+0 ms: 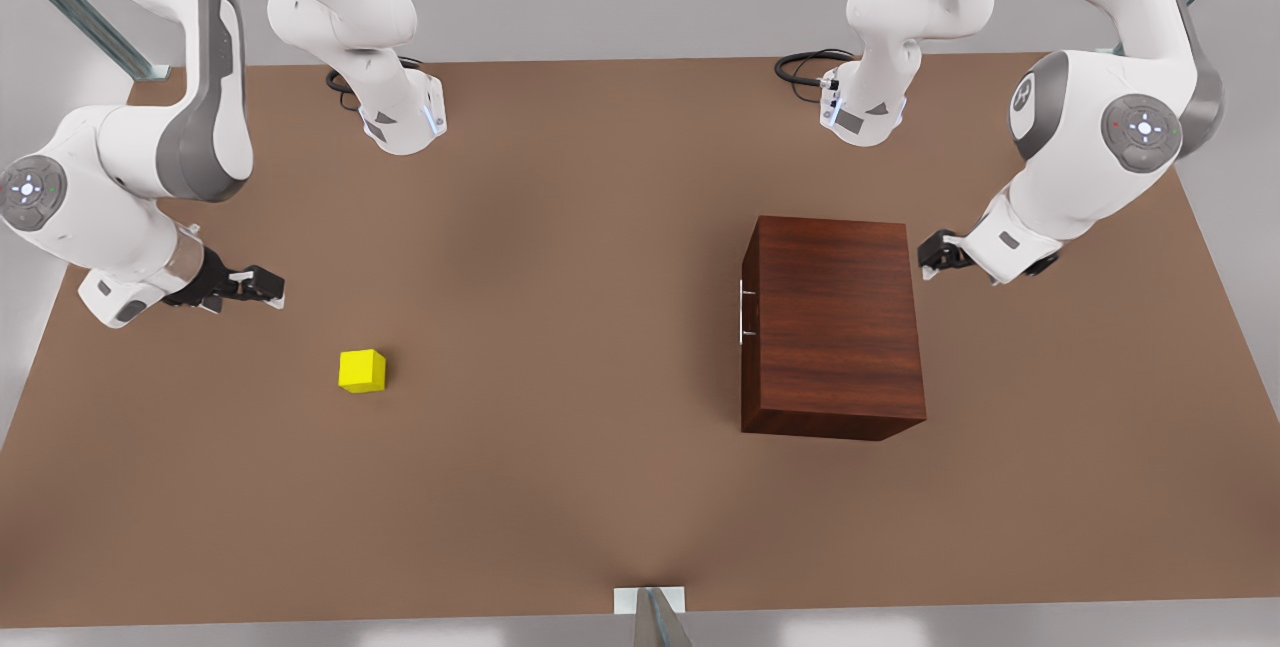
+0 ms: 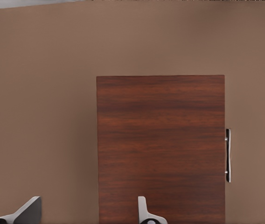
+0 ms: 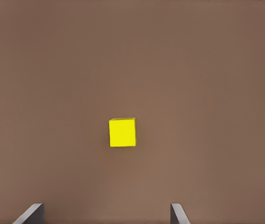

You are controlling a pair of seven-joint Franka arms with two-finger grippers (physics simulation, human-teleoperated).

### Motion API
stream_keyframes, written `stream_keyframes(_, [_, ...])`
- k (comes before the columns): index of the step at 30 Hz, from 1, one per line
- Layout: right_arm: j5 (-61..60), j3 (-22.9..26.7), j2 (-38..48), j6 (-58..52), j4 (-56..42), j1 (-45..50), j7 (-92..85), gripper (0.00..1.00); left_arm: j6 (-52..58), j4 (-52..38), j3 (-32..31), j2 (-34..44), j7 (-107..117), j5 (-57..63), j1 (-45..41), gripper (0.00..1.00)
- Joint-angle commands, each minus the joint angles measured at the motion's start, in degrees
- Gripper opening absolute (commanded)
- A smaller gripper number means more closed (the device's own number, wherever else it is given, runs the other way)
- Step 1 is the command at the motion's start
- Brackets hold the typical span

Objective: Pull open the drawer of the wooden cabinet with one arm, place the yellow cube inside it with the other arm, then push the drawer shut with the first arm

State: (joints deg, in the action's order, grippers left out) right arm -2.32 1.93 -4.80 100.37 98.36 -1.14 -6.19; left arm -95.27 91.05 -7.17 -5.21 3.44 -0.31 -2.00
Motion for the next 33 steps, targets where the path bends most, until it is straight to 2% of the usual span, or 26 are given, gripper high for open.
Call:
stream_keyframes(1, [-0.1, 0.0, 0.1, -0.6, -0.1, -0.3, -1.8, 1.0, -1.3, 0.0, 0.0, -0.3, 1.0, 0.0, 0.2, 1.0])
stream_keyframes(3, [-0.1, 0.2, 0.1, -2.3, -1.5, -0.4, -1.8, 1.0, -1.3, -0.3, 0.0, -0.6, 0.9, 0.0, -0.4, 1.0])
stream_keyframes(6, [-0.1, 0.2, 0.1, -3.1, -1.7, -0.4, -1.8, 1.0, -1.6, -3.7, -0.1, -3.6, 4.4, 0.0, -7.3, 1.0])
stream_keyframes(9, [-0.1, 0.2, 0.0, -3.1, -1.7, -0.4, -1.8, 1.0, -1.2, -6.9, -0.1, -6.7, 28.0, 4.8, -22.8, 1.0])
stream_keyframes(11, [0.0, 0.2, 0.0, -3.1, -1.7, -0.2, -1.8, 1.0, -1.2, -12.0, -0.1, -12.0, 39.9, 4.8, -27.3, 1.0])
stream_keyframes(13, [0.0, 0.2, 0.0, -3.1, -1.7, -0.2, -1.7, 1.0, -1.4, -13.6, -0.1, -15.1, 44.5, 4.9, -29.9, 1.0])
stream_keyframes(17, [0.0, 0.2, -0.1, -3.1, -1.7, -0.1, -1.7, 1.0, -3.6, -12.7, -0.1, -21.8, 53.1, 11.2, -33.8, 1.0])
stream_keyframes(20, [0.0, -0.6, -2.5, -2.4, -1.8, 1.8, 2.0, 1.0, -4.6, -10.6, 0.0, -23.0, 56.1, 10.9, -34.2, 1.0])
stream_keyframes(21, [0.0, -0.5, -3.4, -2.3, -2.7, 2.9, 4.3, 1.0, -8.5, -8.1, 0.1, -23.0, 60.3, 11.2, -34.4, 1.0])
stream_keyframes(24, [0.0, -0.6, -4.2, -2.6, -3.8, 2.9, 4.4, 1.0, -10.6, -6.2, 0.2, -25.2, 62.5, 16.0, -35.2, 1.0])
stream_keyframes(33, [1.2, -0.5, -4.2, -2.8, -3.9, 2.9, 4.6, 1.0, -11.2, -6.6, 0.3, -25.8, 58.7, 22.6, -34.8, 1.0])
